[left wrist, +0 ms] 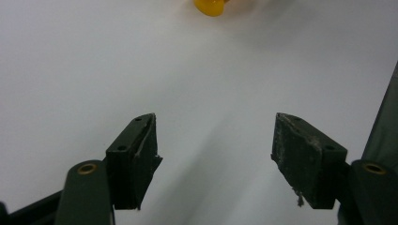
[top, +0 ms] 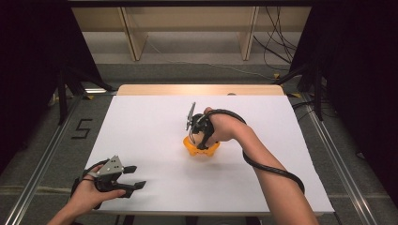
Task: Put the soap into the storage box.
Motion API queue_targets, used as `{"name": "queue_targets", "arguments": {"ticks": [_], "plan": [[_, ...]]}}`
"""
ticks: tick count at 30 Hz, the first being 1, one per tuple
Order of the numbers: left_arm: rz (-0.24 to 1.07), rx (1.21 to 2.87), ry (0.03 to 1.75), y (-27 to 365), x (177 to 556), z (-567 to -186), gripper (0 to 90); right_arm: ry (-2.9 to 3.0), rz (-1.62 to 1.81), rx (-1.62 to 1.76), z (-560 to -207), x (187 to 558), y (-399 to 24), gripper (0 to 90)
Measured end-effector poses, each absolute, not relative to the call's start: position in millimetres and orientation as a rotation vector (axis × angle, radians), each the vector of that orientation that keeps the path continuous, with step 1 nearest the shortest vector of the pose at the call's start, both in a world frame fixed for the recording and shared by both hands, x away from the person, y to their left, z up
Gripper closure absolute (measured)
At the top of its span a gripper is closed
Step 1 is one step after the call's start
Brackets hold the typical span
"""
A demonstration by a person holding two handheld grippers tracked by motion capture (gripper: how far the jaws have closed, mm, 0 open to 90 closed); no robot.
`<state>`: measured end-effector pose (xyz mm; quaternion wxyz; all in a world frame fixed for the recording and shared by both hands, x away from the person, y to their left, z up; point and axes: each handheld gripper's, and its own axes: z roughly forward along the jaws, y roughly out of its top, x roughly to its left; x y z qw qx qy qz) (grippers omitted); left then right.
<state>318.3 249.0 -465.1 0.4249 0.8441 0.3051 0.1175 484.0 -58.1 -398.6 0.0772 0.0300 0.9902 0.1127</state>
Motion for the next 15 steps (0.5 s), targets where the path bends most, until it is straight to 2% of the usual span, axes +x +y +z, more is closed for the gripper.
{"name": "queue_targets", "arguments": {"ticks": [11, 12, 15], "plan": [[0.293, 2.111, 0.762, 249.0, 318.5, -465.0, 31.4, 2.974, 0.343, 0.074, -404.0, 488.1, -57.4, 33.8], [0.293, 2.111, 0.763, 249.1, 318.4, -465.1, 31.4, 2.987, 0.325, 0.167, -404.2, 484.0, -57.7, 33.8], [0.288, 2.106, 0.771, 248.9, 318.1, -465.2, 31.4, 2.97, 0.344, 0.052, -405.8, 489.8, -56.8, 33.8]]}}
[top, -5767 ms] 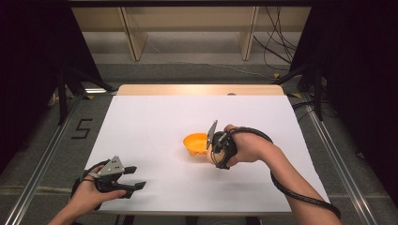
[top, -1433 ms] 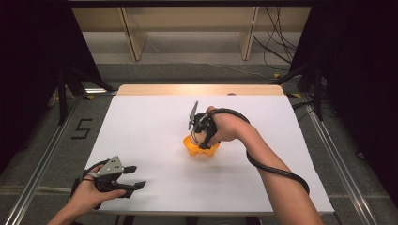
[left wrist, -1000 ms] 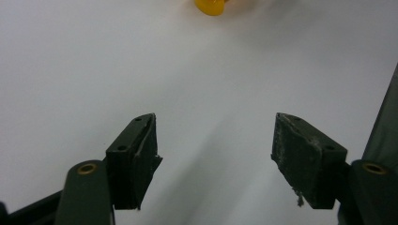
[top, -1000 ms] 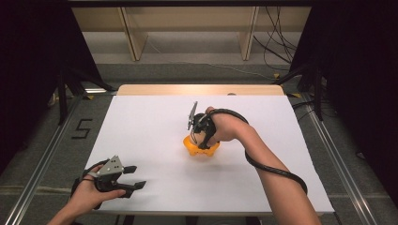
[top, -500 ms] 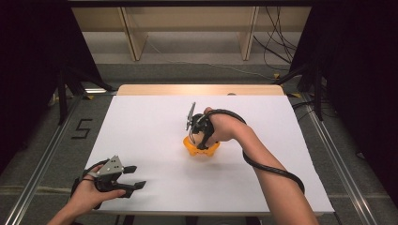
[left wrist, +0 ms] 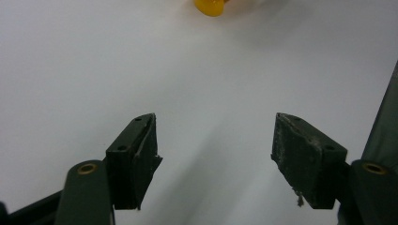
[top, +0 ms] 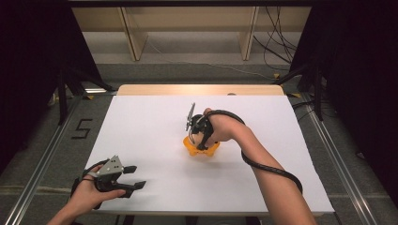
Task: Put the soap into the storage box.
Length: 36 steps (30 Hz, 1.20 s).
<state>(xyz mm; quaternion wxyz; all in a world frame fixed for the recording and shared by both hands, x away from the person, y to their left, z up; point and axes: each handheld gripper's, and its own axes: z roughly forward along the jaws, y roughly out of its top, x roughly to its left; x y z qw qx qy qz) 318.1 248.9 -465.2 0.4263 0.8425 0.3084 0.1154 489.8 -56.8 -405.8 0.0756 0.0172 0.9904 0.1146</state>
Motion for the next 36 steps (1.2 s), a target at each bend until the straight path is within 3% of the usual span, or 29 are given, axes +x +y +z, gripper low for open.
{"name": "queue_targets", "arguments": {"ticks": [36], "plan": [[0.294, 2.114, 0.757, 249.3, 318.6, -464.6, 31.5, 3.0, 0.354, 0.162, -414.2, 490.9, -55.0, 33.7]]}}
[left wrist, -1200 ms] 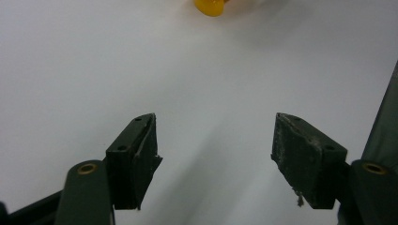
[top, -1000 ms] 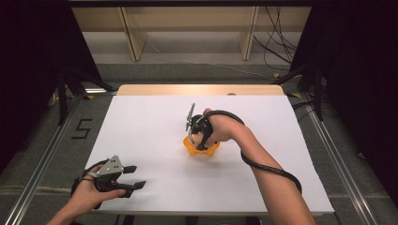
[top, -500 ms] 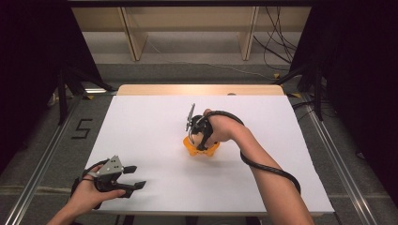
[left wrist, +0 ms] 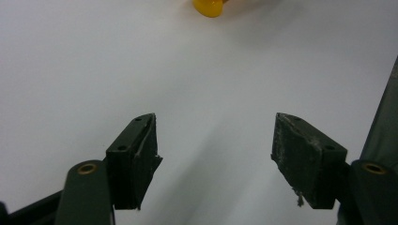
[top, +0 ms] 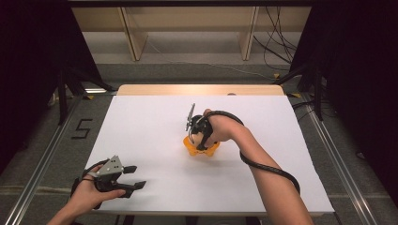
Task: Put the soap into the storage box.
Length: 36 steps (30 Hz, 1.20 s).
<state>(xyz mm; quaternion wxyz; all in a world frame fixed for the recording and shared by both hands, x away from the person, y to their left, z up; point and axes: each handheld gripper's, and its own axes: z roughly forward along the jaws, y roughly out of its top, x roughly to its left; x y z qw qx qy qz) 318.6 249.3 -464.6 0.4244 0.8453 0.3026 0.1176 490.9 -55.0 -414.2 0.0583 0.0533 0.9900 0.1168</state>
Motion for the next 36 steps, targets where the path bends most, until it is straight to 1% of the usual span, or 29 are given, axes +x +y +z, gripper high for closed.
{"name": "queue_targets", "arguments": {"ticks": [8, 15, 16, 18, 19, 22, 24, 25, 26, 27, 29, 31, 33, 34, 36], "plan": [[0.299, 2.125, 0.751, 250, 319, -464, 31.5, 3.009, 0.349, 0.205, -414, 490, -55, 33.7], [0.298, 2.124, 0.751, 250, 319, -464, 31.5, 3.004, 0.36, 0.173, -414, 491, -56, 33.6], [0.288, 2.101, 0.761, 248, 318, -465, 31.5, 3.013, 0.352, 0.237, -413, 489, -57, 33.5], [0.3, 2.131, 0.748, 250, 319, -464, 31.5, 3.0, 0.367, 0.171, -413, 492, -58, 33.2], [0.301, 2.129, 0.749, 249, 319, -464, 31.5, 3.006, 0.364, 0.245, -413, 489, -59, 32.8], [0.288, 2.113, 0.772, 248, 318, -465, 31.5, 3.0, 0.408, 0.257, -408, 490, -62, 33.0], [0.296, 2.131, 0.743, 249, 319, -464, 31.4, 2.995, 0.417, 0.248, -405, 490, -63, 32.9], [0.275, 2.099, 0.783, 247, 317, -466, 31.5, 2.993, 0.41, 0.281, -403, 488, -64, 33.0], [0.272, 2.089, 0.787, 246, 316, -466, 31.5, 2.985, 0.417, 0.287, -401, 488, -64, 33.3], [0.28, 2.108, 0.774, 248, 317, -465, 31.5, 2.977, 0.385, 0.277, -398, 488, -66, 33.7], [0.301, 2.129, 0.75, 249, 319, -464, 31.5, 2.963, 0.441, 0.26, -395, 487, -68, 36.3], [0.3, 2.12, 0.754, 249, 318, -465, 31.5, 2.958, 0.463, 0.303, -392, 483, -70, 38.0], [0.303, 2.132, 0.746, 250, 319, -464, 31.5, 2.927, 0.465, 0.273, -389, 482, -74, 41.4], [0.303, 2.131, 0.747, 250, 319, -464, 31.5, 2.929, 0.499, 0.325, -388, 479, -76, 43.3], [0.29, 2.097, 0.765, 248, 318, -465, 31.5, 2.925, 0.527, 0.349, -386, 476, -81, 46.3]]}}
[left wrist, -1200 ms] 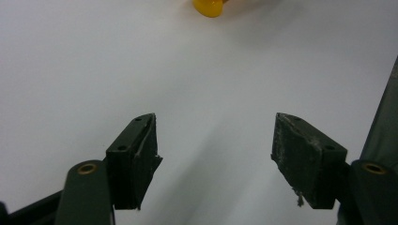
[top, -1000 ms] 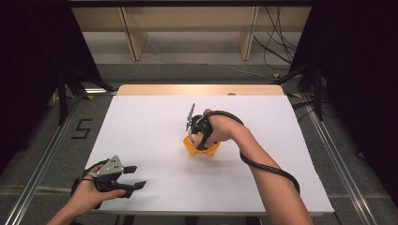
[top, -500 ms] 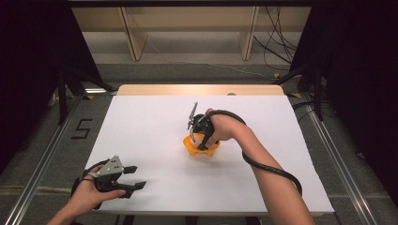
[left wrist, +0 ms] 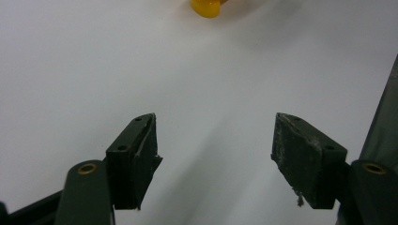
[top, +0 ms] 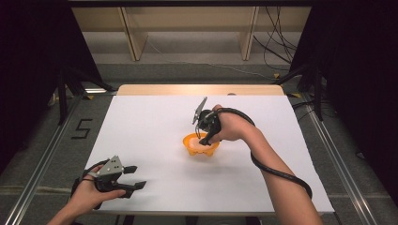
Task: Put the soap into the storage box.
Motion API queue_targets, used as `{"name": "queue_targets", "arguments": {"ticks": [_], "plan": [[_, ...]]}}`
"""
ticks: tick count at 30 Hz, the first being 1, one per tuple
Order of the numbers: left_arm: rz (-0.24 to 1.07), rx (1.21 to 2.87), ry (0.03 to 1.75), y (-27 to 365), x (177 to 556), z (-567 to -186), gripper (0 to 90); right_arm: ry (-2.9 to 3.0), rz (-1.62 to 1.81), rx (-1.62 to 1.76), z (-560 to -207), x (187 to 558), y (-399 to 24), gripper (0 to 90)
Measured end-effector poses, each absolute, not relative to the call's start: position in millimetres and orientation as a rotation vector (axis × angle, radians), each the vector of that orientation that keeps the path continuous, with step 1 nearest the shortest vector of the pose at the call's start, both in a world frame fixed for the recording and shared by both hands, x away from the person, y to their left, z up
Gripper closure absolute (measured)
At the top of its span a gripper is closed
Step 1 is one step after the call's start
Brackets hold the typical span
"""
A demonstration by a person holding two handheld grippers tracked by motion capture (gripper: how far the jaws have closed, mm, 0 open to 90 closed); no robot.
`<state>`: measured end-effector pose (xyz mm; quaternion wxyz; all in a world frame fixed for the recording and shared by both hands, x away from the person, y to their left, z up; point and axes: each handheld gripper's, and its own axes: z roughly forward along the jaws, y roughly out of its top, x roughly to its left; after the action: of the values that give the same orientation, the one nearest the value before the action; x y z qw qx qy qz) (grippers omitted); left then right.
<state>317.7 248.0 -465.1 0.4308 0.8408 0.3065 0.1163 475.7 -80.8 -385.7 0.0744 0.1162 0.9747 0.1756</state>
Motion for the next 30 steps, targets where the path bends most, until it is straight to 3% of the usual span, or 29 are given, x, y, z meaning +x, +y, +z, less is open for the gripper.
{"name": "queue_targets", "arguments": {"ticks": [8, 30], "plan": [[0.283, 2.098, 0.789, 248, 317, -466, 31.5, 2.88, 0.59, 0.461, -383, 457, -105, 52.9], [0.3, 2.112, 0.776, 248, 318, -467, 31.4, 2.676, 0.788, 0.774, -425, 394, -175, 46.7]]}}
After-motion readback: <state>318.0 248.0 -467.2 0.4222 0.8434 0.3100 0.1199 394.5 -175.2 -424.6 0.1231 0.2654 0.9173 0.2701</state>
